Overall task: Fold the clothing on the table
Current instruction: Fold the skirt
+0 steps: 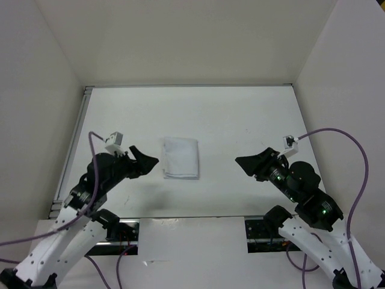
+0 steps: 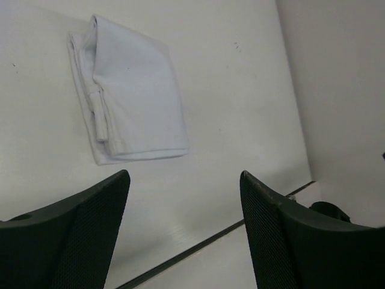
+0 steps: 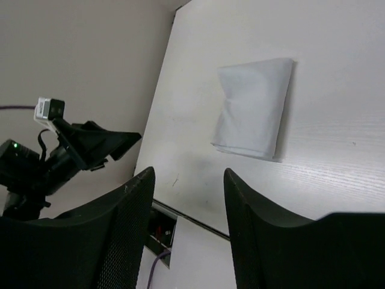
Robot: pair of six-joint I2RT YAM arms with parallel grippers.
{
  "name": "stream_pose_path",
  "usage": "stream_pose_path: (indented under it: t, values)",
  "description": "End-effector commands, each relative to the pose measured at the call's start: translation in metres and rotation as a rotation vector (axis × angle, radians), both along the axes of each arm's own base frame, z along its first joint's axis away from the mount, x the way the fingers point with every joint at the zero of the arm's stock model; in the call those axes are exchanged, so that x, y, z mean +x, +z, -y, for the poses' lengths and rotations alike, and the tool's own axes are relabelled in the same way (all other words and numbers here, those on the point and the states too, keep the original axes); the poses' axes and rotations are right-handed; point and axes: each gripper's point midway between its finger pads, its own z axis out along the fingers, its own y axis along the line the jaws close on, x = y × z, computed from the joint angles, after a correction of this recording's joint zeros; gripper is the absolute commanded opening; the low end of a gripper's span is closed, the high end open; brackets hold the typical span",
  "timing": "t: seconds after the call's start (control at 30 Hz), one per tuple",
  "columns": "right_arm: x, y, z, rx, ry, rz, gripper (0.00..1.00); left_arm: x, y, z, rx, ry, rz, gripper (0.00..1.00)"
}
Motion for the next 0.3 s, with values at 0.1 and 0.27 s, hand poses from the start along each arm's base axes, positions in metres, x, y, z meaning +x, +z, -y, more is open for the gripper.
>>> stream_pose_path:
  t: [0.1, 0.27]
  values:
    - [-0.002, -0.013, 0.001, -0.002, -0.014, -0.045, 0.57, -0.033, -0.013, -0.013, -0.117, 0.050, -0.031, 0.81]
    - [0.001, -0.021, -0.004, -0.032, -0.004, -0.072, 0.59, -0.043, -0.030, -0.010, -0.152, 0.028, -0.052, 0.81]
